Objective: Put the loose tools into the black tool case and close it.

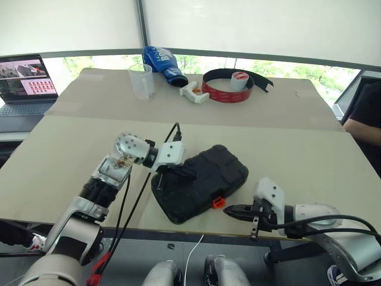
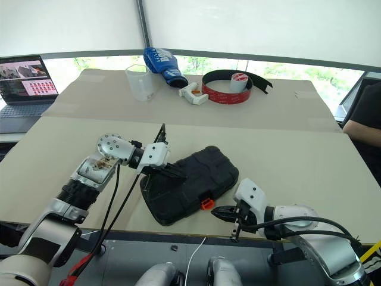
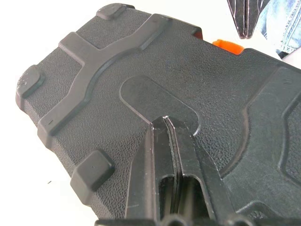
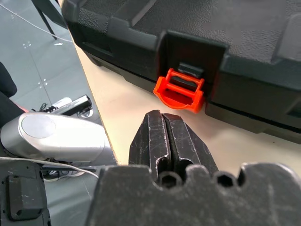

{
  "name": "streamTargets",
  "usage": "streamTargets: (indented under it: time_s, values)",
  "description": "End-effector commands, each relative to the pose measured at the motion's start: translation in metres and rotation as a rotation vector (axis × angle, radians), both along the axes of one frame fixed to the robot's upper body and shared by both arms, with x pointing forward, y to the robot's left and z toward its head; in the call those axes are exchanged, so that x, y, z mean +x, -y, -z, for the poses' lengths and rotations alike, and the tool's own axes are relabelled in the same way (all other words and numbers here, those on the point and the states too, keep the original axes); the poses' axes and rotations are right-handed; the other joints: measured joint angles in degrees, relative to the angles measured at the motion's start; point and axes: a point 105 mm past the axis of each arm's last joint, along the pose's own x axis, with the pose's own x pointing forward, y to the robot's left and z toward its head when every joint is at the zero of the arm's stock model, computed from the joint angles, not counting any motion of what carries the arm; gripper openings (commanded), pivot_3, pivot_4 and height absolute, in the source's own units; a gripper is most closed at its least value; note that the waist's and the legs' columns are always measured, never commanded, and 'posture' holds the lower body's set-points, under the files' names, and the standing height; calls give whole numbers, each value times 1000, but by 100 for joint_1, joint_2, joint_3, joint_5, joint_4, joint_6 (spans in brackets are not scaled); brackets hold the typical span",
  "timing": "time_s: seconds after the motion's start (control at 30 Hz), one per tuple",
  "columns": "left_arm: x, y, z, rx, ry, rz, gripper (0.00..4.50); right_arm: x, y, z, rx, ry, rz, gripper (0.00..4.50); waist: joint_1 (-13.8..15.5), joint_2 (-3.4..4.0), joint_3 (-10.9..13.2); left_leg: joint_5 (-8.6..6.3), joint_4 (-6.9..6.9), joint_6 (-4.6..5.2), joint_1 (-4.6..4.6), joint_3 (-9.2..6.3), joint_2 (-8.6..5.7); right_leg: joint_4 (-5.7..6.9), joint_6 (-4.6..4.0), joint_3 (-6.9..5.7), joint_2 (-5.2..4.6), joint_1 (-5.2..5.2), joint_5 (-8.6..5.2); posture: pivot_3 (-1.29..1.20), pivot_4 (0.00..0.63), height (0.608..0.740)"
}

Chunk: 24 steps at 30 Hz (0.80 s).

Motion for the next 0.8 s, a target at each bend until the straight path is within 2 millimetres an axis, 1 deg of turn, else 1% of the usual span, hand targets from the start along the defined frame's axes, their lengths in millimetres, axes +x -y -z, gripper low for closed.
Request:
streamTargets:
  time_s: [0.03,0.13,0.2,0.3,0.4,0.47,0.5,0.6,0.73,0.8]
  values:
    - [0,1,13,60,-17,1,25,8,-2,9,-24,15,13,0,4,0,0,0,0,0,0,0,0,0,0,0,0,0,0,0,150,730]
    - [0,3,12,59,-14,6,25,19,-4,14,-36,52,31,0,3,0,0,0,3,1,-3,0,-1,0,0,0,0,-1,0,0,150,730]
    - [-1,4,13,64,-11,11,25,25,-8,9,-16,90,32,0,0,0,0,0,2,1,-4,0,-1,0,0,0,0,-2,0,0,150,730]
    - [-3,2,16,73,-12,17,25,30,-13,-14,58,156,20,0,-2,0,0,0,1,0,-4,0,-1,0,1,-1,1,-4,-1,0,150,730]
    - [-3,0,19,79,-13,15,25,32,-13,-40,133,191,13,0,-28,0,1,1,3,-1,-13,0,-1,2,-1,-1,1,-12,1,0,150,730]
    - [-4,-1,21,83,-12,13,25,35,-12,-53,177,203,29,0,-58,-1,1,2,2,-2,-12,1,-1,2,-1,0,1,-12,1,0,150,730]
    - [-4,-2,22,85,-12,12,25,37,-12,-56,188,205,37,0,-76,-1,2,3,2,-4,-12,1,-1,3,-1,-1,1,-12,1,0,150,730]
    - [-4,-1,24,82,-13,12,25,37,-13,-58,207,178,38,0,-104,0,1,6,-6,-10,-5,1,0,5,-1,0,1,-11,1,0,150,730]
    - [-3,1,25,77,-8,6,25,35,-11,-48,175,156,37,0,-36,-1,1,6,-20,-9,2,-1,0,4,-1,-2,1,-8,1,0,150,730]
    - [-1,-2,25,81,-5,-7,25,31,-8,-45,160,156,25,0,-17,-1,1,3,-18,-4,1,-1,0,3,-14,-1,1,-7,8,0,150,730]
